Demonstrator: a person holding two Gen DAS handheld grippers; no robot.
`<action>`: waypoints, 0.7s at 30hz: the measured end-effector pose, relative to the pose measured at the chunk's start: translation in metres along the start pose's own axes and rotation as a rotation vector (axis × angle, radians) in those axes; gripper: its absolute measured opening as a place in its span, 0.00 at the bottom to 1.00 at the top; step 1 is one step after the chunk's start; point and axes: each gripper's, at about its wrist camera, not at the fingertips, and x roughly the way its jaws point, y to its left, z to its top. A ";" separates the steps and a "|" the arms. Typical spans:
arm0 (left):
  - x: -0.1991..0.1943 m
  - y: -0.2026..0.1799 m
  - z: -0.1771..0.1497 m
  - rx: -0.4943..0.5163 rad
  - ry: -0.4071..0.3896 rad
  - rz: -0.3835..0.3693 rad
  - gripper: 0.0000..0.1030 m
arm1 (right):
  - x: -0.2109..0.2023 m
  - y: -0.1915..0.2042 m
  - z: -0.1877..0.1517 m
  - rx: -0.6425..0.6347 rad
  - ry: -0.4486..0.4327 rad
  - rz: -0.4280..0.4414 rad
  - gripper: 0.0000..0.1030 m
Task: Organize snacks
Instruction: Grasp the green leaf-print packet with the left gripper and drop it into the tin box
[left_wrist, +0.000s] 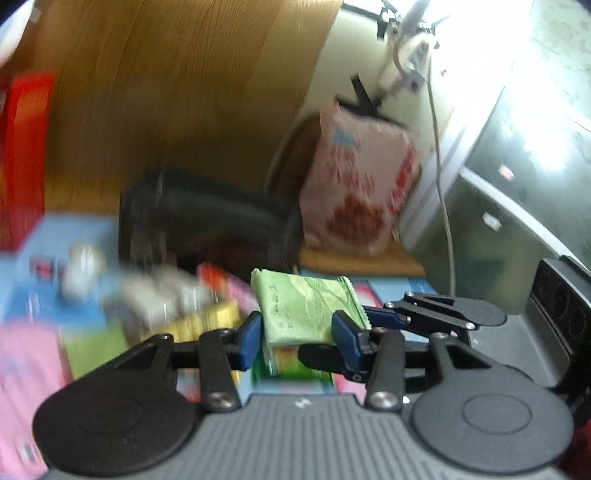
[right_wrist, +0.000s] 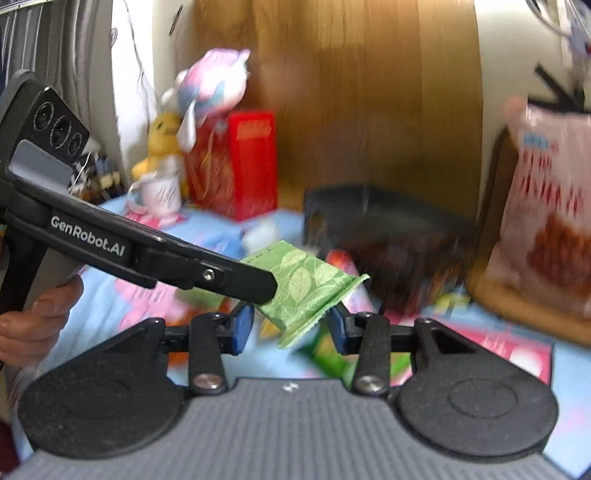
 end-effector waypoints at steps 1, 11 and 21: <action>0.008 0.000 0.015 0.013 -0.014 0.015 0.40 | 0.006 -0.008 0.010 0.002 -0.013 -0.007 0.44; 0.104 0.037 0.078 0.009 0.022 0.163 0.51 | 0.090 -0.075 0.053 0.047 0.056 -0.188 0.59; 0.120 0.121 0.090 -0.091 0.043 0.403 0.37 | 0.035 -0.095 -0.011 0.232 -0.033 -0.136 0.67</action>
